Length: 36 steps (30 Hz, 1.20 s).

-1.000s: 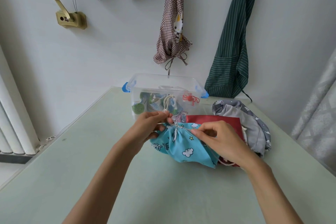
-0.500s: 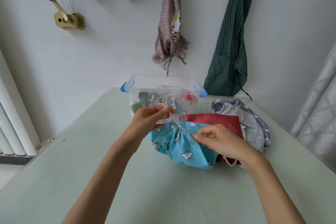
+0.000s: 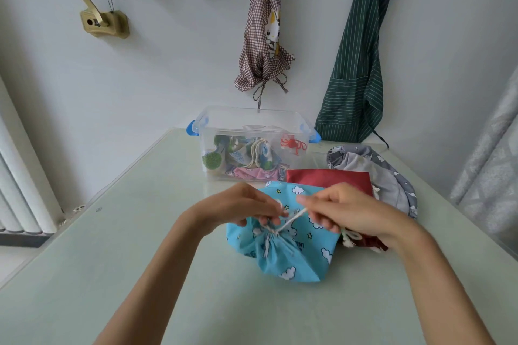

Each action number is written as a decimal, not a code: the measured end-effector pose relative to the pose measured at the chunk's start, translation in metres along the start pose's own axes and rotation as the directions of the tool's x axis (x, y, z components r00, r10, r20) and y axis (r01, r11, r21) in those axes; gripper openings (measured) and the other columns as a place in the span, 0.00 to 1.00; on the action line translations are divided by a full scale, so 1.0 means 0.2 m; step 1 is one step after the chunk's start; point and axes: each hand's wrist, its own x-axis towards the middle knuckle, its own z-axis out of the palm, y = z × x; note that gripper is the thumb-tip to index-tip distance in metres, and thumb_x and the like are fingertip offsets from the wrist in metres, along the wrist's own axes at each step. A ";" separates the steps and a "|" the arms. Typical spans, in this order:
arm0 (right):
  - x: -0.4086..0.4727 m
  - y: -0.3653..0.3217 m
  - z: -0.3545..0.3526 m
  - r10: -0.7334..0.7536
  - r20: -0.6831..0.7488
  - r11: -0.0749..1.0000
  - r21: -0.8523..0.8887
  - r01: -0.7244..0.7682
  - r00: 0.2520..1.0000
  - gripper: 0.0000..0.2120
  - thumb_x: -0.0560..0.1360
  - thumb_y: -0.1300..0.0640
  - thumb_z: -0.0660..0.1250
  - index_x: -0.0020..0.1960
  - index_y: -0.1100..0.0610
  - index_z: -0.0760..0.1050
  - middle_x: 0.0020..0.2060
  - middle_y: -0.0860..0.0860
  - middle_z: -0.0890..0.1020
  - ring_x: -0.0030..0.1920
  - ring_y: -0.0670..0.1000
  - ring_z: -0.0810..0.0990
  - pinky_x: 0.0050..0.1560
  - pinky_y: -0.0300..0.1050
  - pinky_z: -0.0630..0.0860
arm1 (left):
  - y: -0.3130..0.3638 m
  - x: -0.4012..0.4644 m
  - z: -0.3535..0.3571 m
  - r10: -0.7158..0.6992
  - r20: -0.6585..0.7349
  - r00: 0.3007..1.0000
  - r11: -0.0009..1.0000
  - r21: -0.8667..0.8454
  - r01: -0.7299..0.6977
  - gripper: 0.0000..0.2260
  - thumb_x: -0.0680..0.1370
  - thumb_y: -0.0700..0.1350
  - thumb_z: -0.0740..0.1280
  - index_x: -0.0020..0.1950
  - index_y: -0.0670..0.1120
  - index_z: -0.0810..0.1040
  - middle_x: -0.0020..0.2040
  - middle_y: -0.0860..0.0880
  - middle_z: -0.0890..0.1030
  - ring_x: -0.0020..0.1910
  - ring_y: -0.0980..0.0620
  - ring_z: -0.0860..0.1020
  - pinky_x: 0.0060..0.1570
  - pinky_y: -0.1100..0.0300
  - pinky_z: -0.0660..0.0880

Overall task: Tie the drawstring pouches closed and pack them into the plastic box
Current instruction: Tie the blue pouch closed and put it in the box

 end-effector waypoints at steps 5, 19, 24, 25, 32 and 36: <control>-0.01 -0.04 -0.06 -0.035 -0.208 0.919 0.377 0.113 0.977 0.19 0.76 0.45 0.61 0.31 0.56 0.67 0.24 0.48 0.71 0.25 0.46 0.67 0.31 0.34 0.68 | 0.05 0.00 0.10 0.063 0.235 0.970 0.989 0.114 -0.092 0.09 0.79 0.46 0.64 0.45 0.48 0.84 0.35 0.57 0.78 0.35 0.61 0.71 0.33 0.69 0.66; 0.04 0.05 -0.04 -0.172 -0.122 0.985 -0.017 0.171 0.978 0.11 0.80 0.50 0.56 0.55 0.47 0.76 0.50 0.44 0.80 0.52 0.44 0.76 0.50 0.32 0.70 | 0.07 -0.01 0.06 0.100 0.162 0.982 0.994 -0.069 -0.089 0.16 0.81 0.48 0.60 0.36 0.53 0.81 0.34 0.58 0.79 0.34 0.60 0.74 0.36 0.68 0.71; 0.04 0.09 -0.03 -0.238 0.051 0.947 -0.210 0.243 0.970 0.15 0.72 0.52 0.71 0.56 0.39 0.76 0.49 0.42 0.80 0.49 0.38 0.76 0.48 0.32 0.71 | 0.07 -0.03 0.00 0.124 0.085 0.989 0.985 -0.135 -0.112 0.17 0.81 0.48 0.60 0.36 0.51 0.82 0.34 0.55 0.79 0.34 0.59 0.74 0.35 0.68 0.72; 0.05 0.10 -0.01 -0.254 0.029 0.942 -0.221 0.254 0.967 0.12 0.72 0.51 0.71 0.54 0.40 0.77 0.48 0.43 0.81 0.47 0.38 0.76 0.46 0.31 0.70 | 0.07 -0.04 0.00 0.126 0.078 0.989 0.983 -0.141 -0.114 0.17 0.80 0.48 0.60 0.35 0.51 0.82 0.34 0.55 0.79 0.34 0.59 0.74 0.35 0.68 0.72; 0.07 0.07 0.02 -0.207 -0.071 0.975 0.071 0.211 0.976 0.07 0.78 0.55 0.61 0.43 0.52 0.76 0.38 0.41 0.78 0.40 0.38 0.74 0.45 0.32 0.68 | 0.04 -0.05 -0.04 0.092 0.096 0.991 0.979 -0.193 -0.072 0.13 0.79 0.49 0.62 0.44 0.45 0.83 0.40 0.51 0.81 0.40 0.60 0.77 0.39 0.68 0.74; 0.09 0.01 0.06 -0.175 -0.077 0.963 0.192 0.187 0.982 0.14 0.79 0.60 0.53 0.35 0.57 0.67 0.28 0.48 0.72 0.29 0.43 0.68 0.34 0.32 0.65 | 0.02 -0.04 -0.05 0.062 0.096 0.993 0.961 -0.274 -0.034 0.10 0.79 0.48 0.63 0.47 0.45 0.83 0.43 0.53 0.84 0.43 0.61 0.80 0.40 0.68 0.76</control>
